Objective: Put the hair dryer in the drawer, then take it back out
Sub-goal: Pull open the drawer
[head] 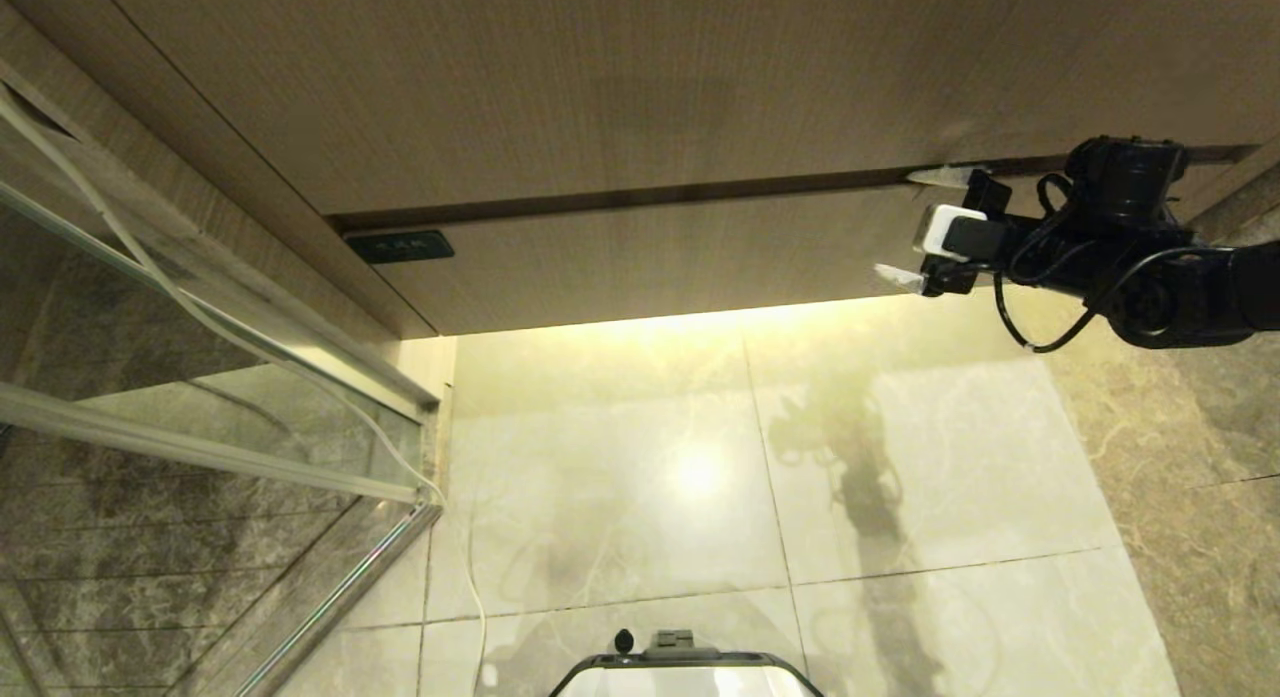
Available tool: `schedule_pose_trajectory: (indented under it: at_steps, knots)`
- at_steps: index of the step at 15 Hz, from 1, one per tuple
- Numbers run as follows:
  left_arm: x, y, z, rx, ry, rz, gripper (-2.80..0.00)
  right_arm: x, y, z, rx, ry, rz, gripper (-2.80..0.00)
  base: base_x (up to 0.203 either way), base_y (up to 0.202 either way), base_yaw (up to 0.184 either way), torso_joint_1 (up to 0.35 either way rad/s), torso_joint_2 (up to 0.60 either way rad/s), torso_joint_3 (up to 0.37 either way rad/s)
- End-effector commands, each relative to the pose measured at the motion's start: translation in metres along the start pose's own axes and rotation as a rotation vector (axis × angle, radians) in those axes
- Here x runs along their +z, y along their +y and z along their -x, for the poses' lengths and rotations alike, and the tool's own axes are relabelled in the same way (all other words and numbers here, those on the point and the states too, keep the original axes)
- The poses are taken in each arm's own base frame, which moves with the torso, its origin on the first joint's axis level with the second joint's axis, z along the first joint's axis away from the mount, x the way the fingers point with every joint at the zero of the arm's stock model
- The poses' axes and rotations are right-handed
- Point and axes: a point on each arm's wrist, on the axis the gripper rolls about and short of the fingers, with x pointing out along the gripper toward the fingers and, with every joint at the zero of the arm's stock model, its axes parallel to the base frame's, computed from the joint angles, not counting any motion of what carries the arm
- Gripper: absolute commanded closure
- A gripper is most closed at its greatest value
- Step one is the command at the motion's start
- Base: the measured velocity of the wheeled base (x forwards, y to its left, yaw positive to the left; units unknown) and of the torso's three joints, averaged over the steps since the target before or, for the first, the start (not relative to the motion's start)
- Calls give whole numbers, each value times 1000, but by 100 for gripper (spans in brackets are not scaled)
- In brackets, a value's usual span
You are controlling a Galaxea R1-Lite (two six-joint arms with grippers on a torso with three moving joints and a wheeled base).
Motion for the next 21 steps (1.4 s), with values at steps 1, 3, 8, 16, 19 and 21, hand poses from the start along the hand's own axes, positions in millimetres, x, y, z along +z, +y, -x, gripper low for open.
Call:
schedule_pose_trajectory:
  at_steps: [1, 3, 8, 16, 19, 21]
  knots:
    - [0, 0, 0, -1, 0, 1, 0, -6, 4, -8, 0, 0, 7, -280, 0, 0, 0, 0, 0, 0]
    - [0, 0, 0, -1, 0, 1, 0, -11, 2, -16, -18, -4, 17, -280, 0, 0, 0, 0, 0, 0]
    - [0, 0, 0, -1, 0, 1, 0, -17, 7, -25, -21, 1, 28, -280, 0, 0, 0, 0, 0, 0]
    - [0, 0, 0, -1, 1, 1, 0, -14, 0, -19, 63, 165, -43, -280, 0, 0, 0, 0, 0, 0]
    - [0, 0, 0, -1, 1, 1, 0, -10, -2, -9, 100, 259, -117, -280, 0, 0, 0, 0, 0, 0]
    - [0, 0, 0, -1, 1, 1, 0, -7, -3, -4, 122, 300, -143, -280, 0, 0, 0, 0, 0, 0]
